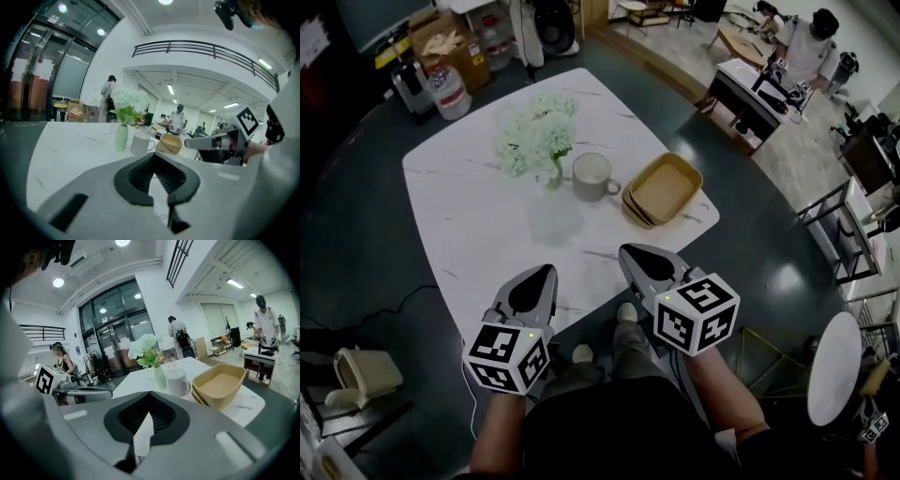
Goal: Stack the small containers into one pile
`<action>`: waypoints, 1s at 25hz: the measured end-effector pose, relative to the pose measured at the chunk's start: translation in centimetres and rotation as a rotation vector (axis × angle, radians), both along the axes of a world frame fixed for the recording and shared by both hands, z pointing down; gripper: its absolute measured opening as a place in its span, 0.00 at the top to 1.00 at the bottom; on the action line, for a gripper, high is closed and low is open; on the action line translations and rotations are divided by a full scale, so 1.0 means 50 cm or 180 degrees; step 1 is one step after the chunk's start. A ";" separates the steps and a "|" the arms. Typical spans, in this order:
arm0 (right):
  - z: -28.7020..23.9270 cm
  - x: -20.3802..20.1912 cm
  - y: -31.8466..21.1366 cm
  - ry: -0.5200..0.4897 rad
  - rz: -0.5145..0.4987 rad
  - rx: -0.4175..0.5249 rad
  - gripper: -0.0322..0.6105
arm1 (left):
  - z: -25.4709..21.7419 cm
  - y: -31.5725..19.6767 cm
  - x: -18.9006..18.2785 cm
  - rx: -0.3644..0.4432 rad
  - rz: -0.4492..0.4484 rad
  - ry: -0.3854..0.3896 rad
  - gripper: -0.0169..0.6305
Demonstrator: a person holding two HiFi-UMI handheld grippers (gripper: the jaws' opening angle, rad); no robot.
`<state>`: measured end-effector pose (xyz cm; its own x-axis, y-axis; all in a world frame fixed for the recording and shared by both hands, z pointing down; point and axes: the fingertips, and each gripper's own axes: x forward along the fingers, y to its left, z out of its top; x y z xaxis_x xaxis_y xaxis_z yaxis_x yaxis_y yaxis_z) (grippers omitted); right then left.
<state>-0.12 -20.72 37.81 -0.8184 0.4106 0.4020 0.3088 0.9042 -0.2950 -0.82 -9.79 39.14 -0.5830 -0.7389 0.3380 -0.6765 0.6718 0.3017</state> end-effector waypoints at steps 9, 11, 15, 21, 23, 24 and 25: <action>0.007 0.015 0.075 0.0013 -0.0107 -0.0054 0.95 | 0.006 0.049 0.016 0.0024 -0.0062 0.0043 0.98; 0.010 0.017 0.083 0.0020 -0.0104 -0.0049 0.95 | 0.008 0.054 0.018 0.0010 -0.0048 0.0043 0.98; 0.018 0.022 0.096 0.0046 -0.0069 -0.0109 0.95 | 0.013 0.065 0.020 -0.0005 -0.0041 0.0047 0.98; 0.028 0.023 0.112 0.0106 -0.0086 -0.0170 0.95 | 0.007 0.072 0.021 0.0071 -0.0018 0.0070 0.98; 0.023 0.022 0.117 0.0101 -0.0103 -0.0157 0.95 | 0.005 0.073 0.021 0.0088 -0.0016 0.0072 0.98; 0.022 0.023 0.120 0.0101 -0.0107 -0.0153 0.95 | 0.005 0.074 0.022 0.0092 -0.0014 0.0076 0.98; 0.022 0.025 0.122 0.0104 -0.0109 -0.0153 0.95 | 0.006 0.076 0.023 0.0094 -0.0012 0.0083 0.98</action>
<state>1.12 -14.61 38.89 -0.7902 0.4576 0.4075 0.3288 0.8779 -0.3482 0.33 -6.01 39.43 -0.5771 -0.7465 0.3311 -0.6656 0.6649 0.3389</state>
